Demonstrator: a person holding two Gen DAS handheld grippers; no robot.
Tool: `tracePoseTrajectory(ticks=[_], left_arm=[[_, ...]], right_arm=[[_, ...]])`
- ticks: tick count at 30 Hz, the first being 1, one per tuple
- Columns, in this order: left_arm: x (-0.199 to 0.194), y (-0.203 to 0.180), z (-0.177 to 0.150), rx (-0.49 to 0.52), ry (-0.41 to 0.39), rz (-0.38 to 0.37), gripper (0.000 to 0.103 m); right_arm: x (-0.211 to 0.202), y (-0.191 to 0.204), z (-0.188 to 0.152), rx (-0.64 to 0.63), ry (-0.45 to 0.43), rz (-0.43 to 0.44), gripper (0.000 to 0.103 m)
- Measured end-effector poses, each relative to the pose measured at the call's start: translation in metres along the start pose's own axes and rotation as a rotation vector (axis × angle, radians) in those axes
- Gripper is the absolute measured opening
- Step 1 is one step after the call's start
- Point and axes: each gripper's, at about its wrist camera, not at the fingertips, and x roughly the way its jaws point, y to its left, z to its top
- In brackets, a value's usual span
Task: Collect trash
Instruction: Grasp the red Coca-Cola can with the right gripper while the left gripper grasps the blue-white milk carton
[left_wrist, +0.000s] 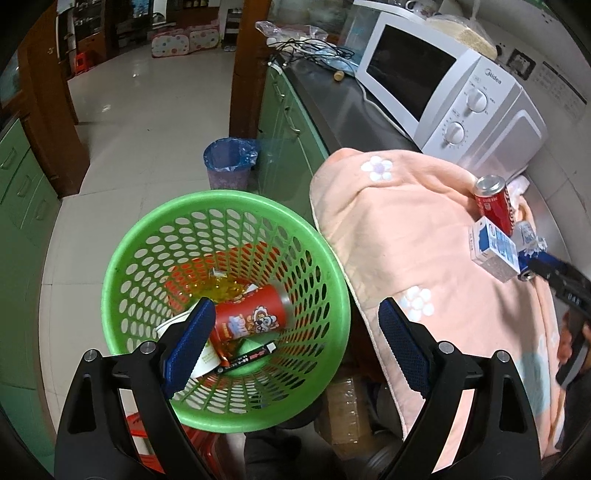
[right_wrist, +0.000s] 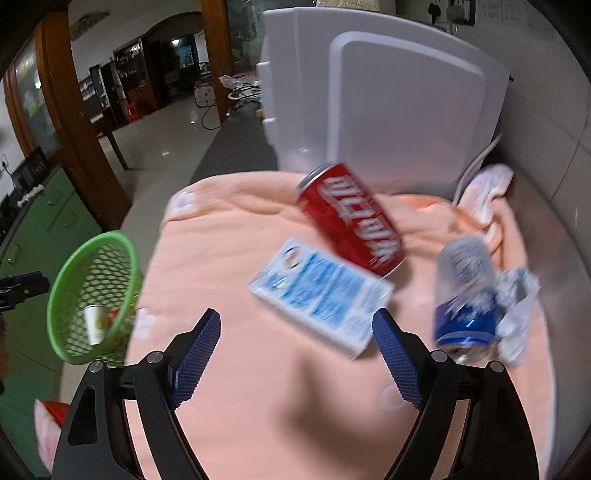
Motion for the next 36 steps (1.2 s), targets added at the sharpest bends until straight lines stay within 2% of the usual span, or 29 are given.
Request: tracePoseTrajectory(ticks=[7,16,20,25,30,36], left_arm=[[0.011,-0.011,0.004,0.017,0.017,0.003,0.089],[0.027,-0.024,0.006,0.048,0.046,0.006,0.089],[0.034,-0.032,0.009,0.074,0.058,0.004,0.089],[0.045,-0.044,0.011,0.102,0.076,-0.003,0.089],[0.050,-0.059,0.013,0.138,0.083,-0.019,0.089],[0.057,-0.089,0.016,0.216,0.087,-0.052,0.089]], right_arm=[[0.023,-0.022,0.030,-0.050,-0.001,-0.028,0.081],[0.072,-0.035,0.057,-0.181,0.061,-0.083,0.081],[0.088,-0.036,0.064,-0.225,0.081,-0.066,0.081],[0.106,-0.030,0.069,-0.271,0.103,-0.046,0.071],[0.102,-0.028,0.068,-0.279,0.072,-0.063,0.068],[0.071,-0.036,0.068,-0.218,-0.003,-0.063,0.066]])
